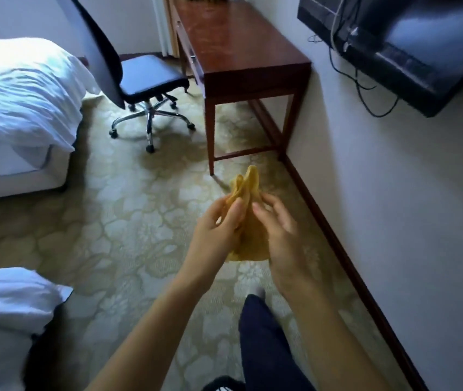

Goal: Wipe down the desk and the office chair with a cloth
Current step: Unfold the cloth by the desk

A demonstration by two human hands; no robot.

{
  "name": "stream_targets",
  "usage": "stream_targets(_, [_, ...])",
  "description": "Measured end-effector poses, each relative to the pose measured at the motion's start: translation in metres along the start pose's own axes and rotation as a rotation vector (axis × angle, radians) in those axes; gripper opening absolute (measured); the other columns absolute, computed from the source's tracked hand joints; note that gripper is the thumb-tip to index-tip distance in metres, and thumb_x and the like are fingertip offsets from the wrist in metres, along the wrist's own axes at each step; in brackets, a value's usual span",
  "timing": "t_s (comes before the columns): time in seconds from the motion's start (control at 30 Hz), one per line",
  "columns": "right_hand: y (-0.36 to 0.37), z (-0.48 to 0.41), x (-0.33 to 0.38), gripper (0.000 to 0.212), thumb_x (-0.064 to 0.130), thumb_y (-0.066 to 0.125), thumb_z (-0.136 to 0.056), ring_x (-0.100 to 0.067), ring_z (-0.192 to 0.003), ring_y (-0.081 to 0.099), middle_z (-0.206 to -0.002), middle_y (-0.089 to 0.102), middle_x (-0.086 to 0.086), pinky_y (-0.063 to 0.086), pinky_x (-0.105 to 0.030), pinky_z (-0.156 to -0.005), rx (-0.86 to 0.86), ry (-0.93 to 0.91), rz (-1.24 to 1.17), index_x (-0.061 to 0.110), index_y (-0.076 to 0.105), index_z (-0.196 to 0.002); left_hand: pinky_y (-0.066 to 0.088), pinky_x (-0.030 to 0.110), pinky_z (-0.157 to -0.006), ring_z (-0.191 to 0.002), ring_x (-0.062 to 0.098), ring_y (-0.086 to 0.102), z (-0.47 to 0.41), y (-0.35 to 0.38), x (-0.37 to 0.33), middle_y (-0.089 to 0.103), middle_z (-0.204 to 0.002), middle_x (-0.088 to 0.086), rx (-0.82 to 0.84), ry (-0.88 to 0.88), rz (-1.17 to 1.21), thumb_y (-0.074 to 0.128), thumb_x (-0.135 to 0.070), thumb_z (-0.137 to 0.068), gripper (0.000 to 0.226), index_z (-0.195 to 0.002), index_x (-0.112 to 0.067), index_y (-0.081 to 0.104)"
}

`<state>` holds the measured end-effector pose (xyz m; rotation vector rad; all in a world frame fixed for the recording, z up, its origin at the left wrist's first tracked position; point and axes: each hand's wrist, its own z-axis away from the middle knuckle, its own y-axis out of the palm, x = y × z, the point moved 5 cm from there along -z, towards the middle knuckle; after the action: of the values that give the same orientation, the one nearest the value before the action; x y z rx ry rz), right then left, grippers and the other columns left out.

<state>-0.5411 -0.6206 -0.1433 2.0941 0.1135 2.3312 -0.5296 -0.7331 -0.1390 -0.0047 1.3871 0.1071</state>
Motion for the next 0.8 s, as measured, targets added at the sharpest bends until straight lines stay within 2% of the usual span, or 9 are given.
stream_targets(0.07, [0.029,-0.032,-0.010,0.022,0.031,0.050,-0.096,0.003,-0.089,0.065,-0.094,0.069,0.022,0.053,-0.019,-0.074,0.049,0.036,0.016,0.048,0.064,-0.098,0.055,0.035,-0.087,-0.100,0.012,0.065,-0.026,-0.028,0.006,0.068,-0.107,-0.005,-0.056,-0.030,0.022,0.055,-0.037,-0.092,0.029,-0.118,-0.027,0.060])
stream_targets(0.13, [0.049,-0.069,-0.018,0.018,0.031,0.050,-0.096,0.004,-0.088,0.064,-0.093,0.069,0.020,0.051,-0.024,-0.077,0.073,0.057,0.034,0.041,0.063,-0.104,0.056,0.033,-0.084,-0.099,0.013,0.066,-0.057,-0.049,0.008,0.070,-0.103,-0.004,-0.107,-0.039,0.035,0.058,-0.032,-0.091,0.024,-0.115,-0.026,0.063])
stream_targets(0.27, [0.084,-0.168,-0.023,0.017,0.039,0.054,-0.092,0.011,-0.084,0.061,-0.090,0.067,0.021,0.046,-0.016,-0.068,0.104,0.062,0.076,0.040,0.059,-0.108,0.055,0.039,-0.087,-0.100,0.016,0.067,-0.144,-0.082,-0.004,0.072,-0.103,-0.001,-0.151,-0.051,0.123,0.061,-0.040,-0.083,0.033,-0.112,-0.024,0.067])
stream_targets(0.33, [0.101,-0.225,-0.015,0.018,0.045,0.054,-0.090,0.004,-0.085,0.064,-0.092,0.067,0.018,0.049,-0.020,-0.072,0.112,0.061,0.099,0.038,0.060,-0.105,0.056,0.040,-0.085,-0.100,0.018,0.067,-0.197,-0.097,-0.016,0.072,-0.102,-0.001,-0.176,-0.056,0.130,0.060,-0.046,-0.080,0.035,-0.107,-0.026,0.070])
stream_targets(0.4, [0.118,-0.277,-0.003,0.025,0.052,0.053,-0.088,-0.005,-0.090,0.064,-0.098,0.068,0.012,0.051,-0.028,-0.080,0.136,0.058,0.118,0.034,0.061,-0.104,0.057,0.036,-0.083,-0.097,0.015,0.068,-0.243,-0.109,-0.033,0.073,-0.099,-0.003,-0.188,-0.030,0.119,0.058,-0.046,-0.080,0.031,-0.103,-0.029,0.071])
stream_targets(0.47, [0.134,-0.321,0.010,0.028,0.055,0.051,-0.088,-0.007,-0.091,0.064,-0.097,0.068,0.009,0.052,-0.030,-0.082,0.148,0.044,0.130,0.032,0.061,-0.102,0.057,0.029,-0.081,-0.094,0.011,0.068,-0.282,-0.121,-0.049,0.073,-0.098,-0.005,-0.199,0.009,0.097,0.056,-0.044,-0.083,0.026,-0.100,-0.031,0.072])
stream_targets(0.57, [0.160,-0.390,0.022,0.025,0.051,0.050,-0.091,-0.006,-0.087,0.065,-0.090,0.069,0.010,0.053,-0.030,-0.082,0.153,0.036,0.138,0.031,0.061,-0.100,0.054,0.019,-0.073,-0.092,0.006,0.068,-0.346,-0.145,-0.069,0.073,-0.097,-0.007,-0.230,0.030,0.076,0.054,-0.038,-0.090,0.021,-0.100,-0.031,0.071])
stream_targets(0.63, [0.177,-0.429,0.025,0.023,0.046,0.049,-0.093,-0.006,-0.090,0.065,-0.093,0.069,0.010,0.054,-0.032,-0.085,0.166,0.032,0.152,0.030,0.062,-0.102,0.053,0.017,-0.071,-0.093,0.005,0.067,-0.385,-0.159,-0.077,0.073,-0.098,-0.008,-0.244,0.025,0.073,0.054,-0.035,-0.092,0.020,-0.102,-0.031,0.070])
stream_targets(0.8, [0.203,-0.519,0.021,0.017,0.041,0.052,-0.093,-0.009,-0.091,0.065,-0.096,0.068,0.007,0.056,-0.034,-0.083,0.164,0.016,0.181,0.031,0.062,-0.101,0.056,0.026,-0.080,-0.091,0.008,0.069,-0.479,-0.180,-0.082,0.073,-0.095,-0.007,-0.258,0.010,0.095,0.060,-0.032,-0.089,0.017,-0.101,-0.026,0.071])
